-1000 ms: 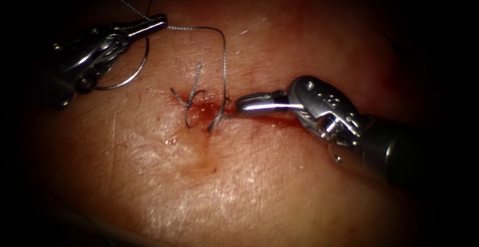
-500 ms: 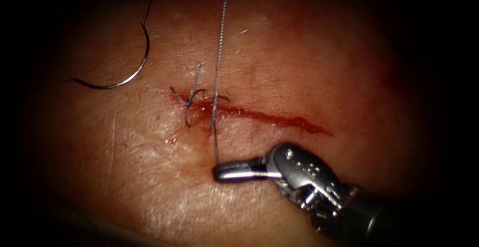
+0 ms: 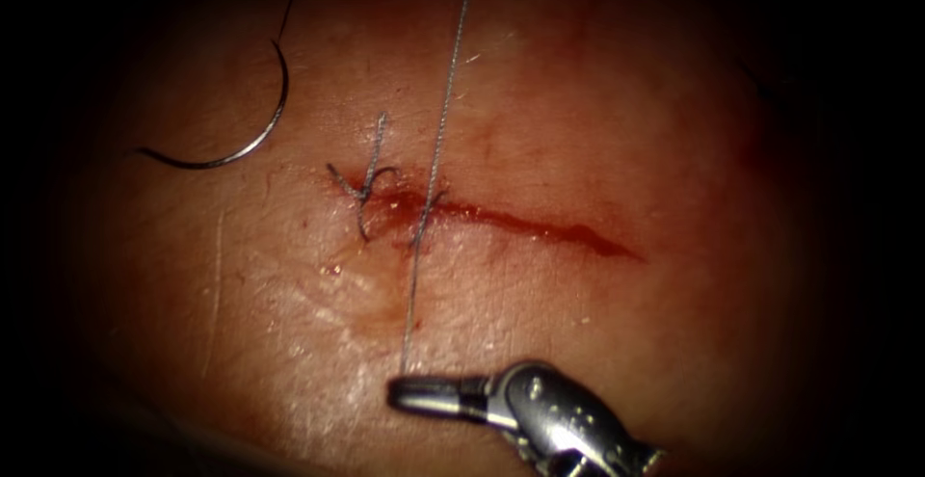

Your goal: Wound Closure

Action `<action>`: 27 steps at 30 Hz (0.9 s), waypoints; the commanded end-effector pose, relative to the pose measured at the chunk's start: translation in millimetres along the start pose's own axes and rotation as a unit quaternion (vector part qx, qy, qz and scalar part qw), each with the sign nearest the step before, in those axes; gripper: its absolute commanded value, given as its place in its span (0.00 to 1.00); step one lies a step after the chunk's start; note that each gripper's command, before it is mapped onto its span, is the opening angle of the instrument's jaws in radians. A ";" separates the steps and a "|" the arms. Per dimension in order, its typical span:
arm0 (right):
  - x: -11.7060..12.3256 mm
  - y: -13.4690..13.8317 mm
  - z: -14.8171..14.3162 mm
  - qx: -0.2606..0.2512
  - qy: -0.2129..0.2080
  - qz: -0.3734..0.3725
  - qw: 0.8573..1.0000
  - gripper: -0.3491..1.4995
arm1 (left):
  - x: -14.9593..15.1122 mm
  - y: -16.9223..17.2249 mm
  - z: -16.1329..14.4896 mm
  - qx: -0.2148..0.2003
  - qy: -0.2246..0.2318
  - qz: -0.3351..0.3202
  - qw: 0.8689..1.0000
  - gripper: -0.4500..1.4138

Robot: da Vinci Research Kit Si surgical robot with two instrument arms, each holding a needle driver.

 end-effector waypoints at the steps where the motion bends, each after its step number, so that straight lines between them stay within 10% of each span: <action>1: -0.8 -0.8 1.9 -0.001 -0.006 0.001 1.000 0.00 | -1.6 0.2 0.5 -0.002 -0.004 0.004 1.000 0.00; 22: -2.4 -3.5 4.1 -0.033 -0.020 0.011 0.999 0.00 | -4.9 1.4 2.0 -0.020 -0.027 0.057 0.998 0.00; 25: 0.5 -3.4 2.3 -0.035 -0.014 0.026 0.999 0.42 | -4.4 3.4 -0.5 -0.038 -0.027 0.051 0.998 0.00; 27: 4.1 -2.5 0.3 -0.042 -0.005 0.037 0.998 0.45 | -3.6 5.1 -3.0 -0.044 -0.024 0.045 0.998 0.00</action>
